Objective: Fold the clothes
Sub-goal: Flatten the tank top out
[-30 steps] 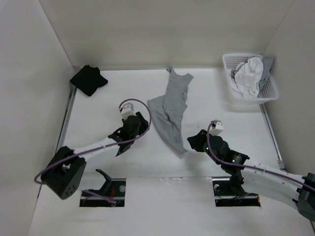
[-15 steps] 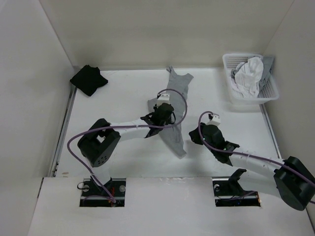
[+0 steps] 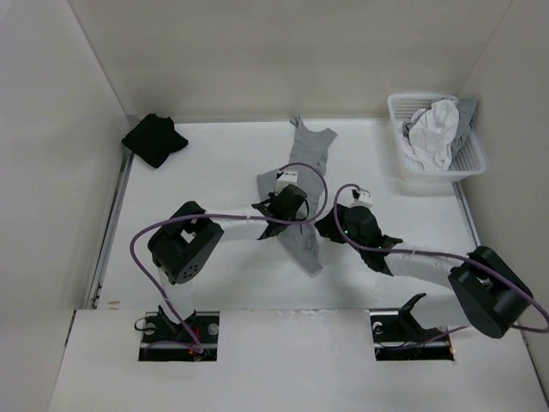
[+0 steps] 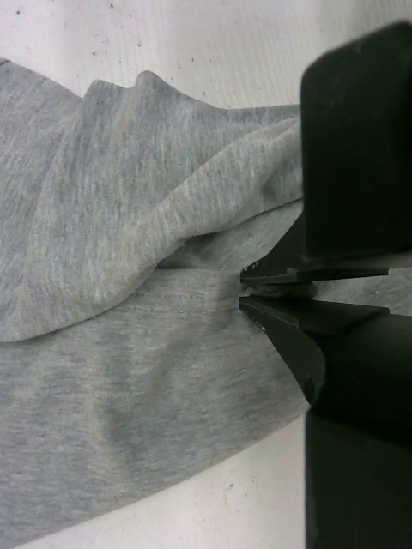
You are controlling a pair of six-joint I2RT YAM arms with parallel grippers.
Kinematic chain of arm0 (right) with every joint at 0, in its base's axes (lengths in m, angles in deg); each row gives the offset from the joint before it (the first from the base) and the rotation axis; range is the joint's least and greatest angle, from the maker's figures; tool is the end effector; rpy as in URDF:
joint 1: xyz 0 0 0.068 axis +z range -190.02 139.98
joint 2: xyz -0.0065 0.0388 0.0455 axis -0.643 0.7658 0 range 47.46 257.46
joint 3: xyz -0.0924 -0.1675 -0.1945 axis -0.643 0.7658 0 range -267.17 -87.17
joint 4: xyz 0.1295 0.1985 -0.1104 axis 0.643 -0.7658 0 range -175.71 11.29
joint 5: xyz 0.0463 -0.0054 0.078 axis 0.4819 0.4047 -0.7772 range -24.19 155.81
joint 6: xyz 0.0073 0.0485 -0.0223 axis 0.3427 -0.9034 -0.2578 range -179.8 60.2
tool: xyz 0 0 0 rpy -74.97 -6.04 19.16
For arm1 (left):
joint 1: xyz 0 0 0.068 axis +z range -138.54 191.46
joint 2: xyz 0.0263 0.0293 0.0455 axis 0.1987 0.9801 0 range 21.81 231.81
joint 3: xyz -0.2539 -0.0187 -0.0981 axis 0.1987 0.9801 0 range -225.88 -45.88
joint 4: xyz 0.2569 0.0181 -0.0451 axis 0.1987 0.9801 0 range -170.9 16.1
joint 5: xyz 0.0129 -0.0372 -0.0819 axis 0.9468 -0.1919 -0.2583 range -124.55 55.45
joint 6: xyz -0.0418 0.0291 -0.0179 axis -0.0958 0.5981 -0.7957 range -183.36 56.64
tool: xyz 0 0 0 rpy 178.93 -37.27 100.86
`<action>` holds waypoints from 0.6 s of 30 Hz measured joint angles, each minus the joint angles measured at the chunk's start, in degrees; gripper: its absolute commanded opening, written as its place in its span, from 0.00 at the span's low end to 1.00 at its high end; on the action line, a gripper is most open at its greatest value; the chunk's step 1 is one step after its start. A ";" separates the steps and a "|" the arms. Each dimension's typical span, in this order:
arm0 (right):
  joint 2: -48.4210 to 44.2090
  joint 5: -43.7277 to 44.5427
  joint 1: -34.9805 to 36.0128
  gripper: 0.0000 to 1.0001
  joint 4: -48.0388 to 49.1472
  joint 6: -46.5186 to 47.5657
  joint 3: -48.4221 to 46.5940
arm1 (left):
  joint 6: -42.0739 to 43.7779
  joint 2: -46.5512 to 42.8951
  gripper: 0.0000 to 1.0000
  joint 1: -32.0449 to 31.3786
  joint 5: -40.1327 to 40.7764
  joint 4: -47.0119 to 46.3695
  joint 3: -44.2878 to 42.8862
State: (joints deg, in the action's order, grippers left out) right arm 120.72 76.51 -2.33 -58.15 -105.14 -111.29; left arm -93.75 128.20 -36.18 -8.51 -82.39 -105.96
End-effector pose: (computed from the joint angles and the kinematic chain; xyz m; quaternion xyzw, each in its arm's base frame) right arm 0.1982 0.1446 0.1681 0.1047 0.8510 0.2769 0.4338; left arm 0.2692 -0.2719 0.1564 0.0493 0.9024 -0.0740 0.4217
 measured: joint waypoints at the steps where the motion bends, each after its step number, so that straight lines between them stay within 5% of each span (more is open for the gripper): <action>1: 2.03 -0.07 -0.07 0.54 0.22 -0.09 -1.36 | -0.37 -0.17 0.07 0.02 0.09 -0.57 0.50; 5: 12.22 -0.83 -0.96 0.53 1.22 -0.44 -9.55 | -2.62 -4.44 0.04 0.39 0.31 -3.85 6.78; 8: 19.30 -1.90 -2.38 0.44 2.36 -2.21 -14.71 | -5.11 -10.47 0.03 1.25 0.37 -6.43 13.53; 14: 26.23 -2.19 -4.33 0.09 2.10 -6.08 -16.96 | -14.38 -24.83 0.06 5.73 0.42 -15.30 30.16; 18: 27.28 -2.38 -4.33 0.00 0.83 -7.17 -19.34 | -23.52 -32.48 0.14 11.54 0.04 -21.57 42.14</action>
State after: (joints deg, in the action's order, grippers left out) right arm 147.99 74.13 -6.65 -57.32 -112.31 -130.63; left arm -117.27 95.72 -24.64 -8.47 -103.97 -63.82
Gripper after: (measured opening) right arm 0.026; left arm 0.095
